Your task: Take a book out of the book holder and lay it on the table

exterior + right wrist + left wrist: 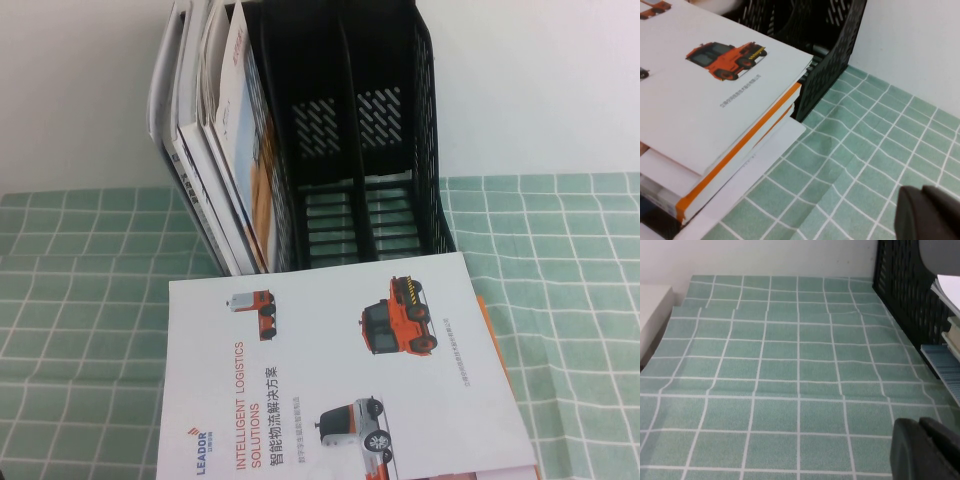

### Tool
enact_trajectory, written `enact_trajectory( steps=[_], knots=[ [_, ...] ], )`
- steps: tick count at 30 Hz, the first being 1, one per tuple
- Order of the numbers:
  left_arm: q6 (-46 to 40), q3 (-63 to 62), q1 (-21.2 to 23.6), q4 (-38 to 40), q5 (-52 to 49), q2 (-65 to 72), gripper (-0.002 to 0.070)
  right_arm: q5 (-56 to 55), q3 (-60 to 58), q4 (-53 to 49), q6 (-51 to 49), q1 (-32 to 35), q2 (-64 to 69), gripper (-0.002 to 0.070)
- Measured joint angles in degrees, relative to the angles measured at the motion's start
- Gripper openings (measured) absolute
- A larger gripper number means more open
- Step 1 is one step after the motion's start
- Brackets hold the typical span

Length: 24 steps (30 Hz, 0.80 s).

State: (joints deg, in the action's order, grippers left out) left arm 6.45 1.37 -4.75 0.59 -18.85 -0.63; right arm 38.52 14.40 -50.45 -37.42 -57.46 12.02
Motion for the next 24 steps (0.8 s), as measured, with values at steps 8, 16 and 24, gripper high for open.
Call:
enact_trajectory(
  steps=[8,16,24],
  knots=[
    [-1.3,0.0,0.1,0.3,-0.3,0.0,-0.0001,0.1,0.0,0.0,0.0,0.0,0.0,-0.0001],
    [-3.9,0.0,0.1,2.6,-0.4,0.0,-0.0002,0.1,0.0,0.0,0.0,0.0,0.0,-0.0001],
    [-5.9,0.0,0.1,3.5,-0.4,0.0,-0.0002,0.1,0.0,0.0,0.0,0.0,0.0,-0.0001]
  ],
)
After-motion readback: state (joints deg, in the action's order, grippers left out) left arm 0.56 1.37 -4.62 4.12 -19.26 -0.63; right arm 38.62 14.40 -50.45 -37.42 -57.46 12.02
